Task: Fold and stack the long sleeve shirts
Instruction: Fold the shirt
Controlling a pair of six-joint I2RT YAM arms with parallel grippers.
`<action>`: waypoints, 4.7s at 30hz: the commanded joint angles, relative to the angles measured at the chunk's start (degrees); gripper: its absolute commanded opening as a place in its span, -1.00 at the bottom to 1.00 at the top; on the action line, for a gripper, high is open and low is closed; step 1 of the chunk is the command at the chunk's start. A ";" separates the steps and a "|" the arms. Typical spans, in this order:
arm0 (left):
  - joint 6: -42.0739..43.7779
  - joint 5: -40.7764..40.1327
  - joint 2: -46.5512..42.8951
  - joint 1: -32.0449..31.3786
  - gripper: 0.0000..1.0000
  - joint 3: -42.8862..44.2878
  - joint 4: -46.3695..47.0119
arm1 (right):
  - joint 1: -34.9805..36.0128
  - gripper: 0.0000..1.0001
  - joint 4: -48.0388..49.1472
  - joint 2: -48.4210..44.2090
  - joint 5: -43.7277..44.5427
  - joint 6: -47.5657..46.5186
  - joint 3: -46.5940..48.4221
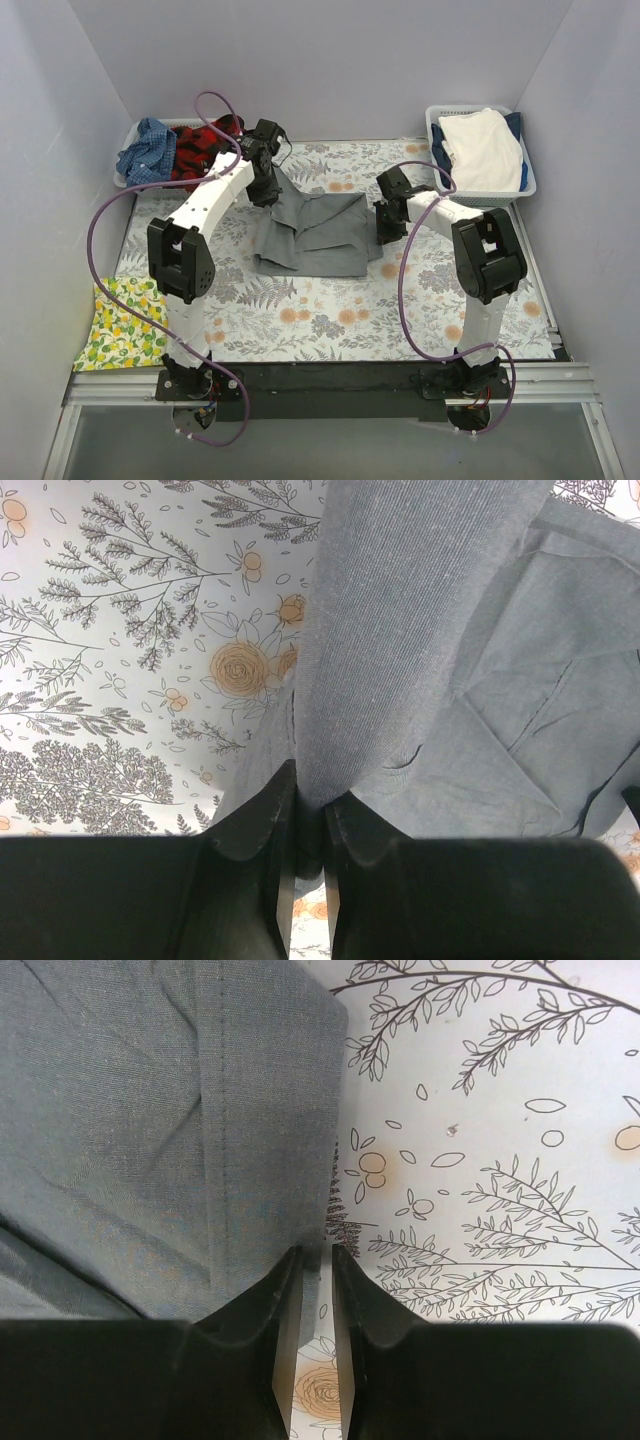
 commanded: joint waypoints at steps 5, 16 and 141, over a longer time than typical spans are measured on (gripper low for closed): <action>-0.07 -0.70 2.93 -0.02 -0.77 7.32 -2.21 | 1.16 -0.52 -0.86 1.20 -1.73 -0.50 -3.59; -1.83 0.17 6.28 -6.16 -0.64 12.70 -3.01 | 3.98 -0.52 -3.40 0.75 -2.34 0.64 0.45; 12.76 22.50 3.29 -2.66 0.52 -4.35 36.63 | 17.34 -0.19 -6.57 4.33 -18.51 -3.93 16.87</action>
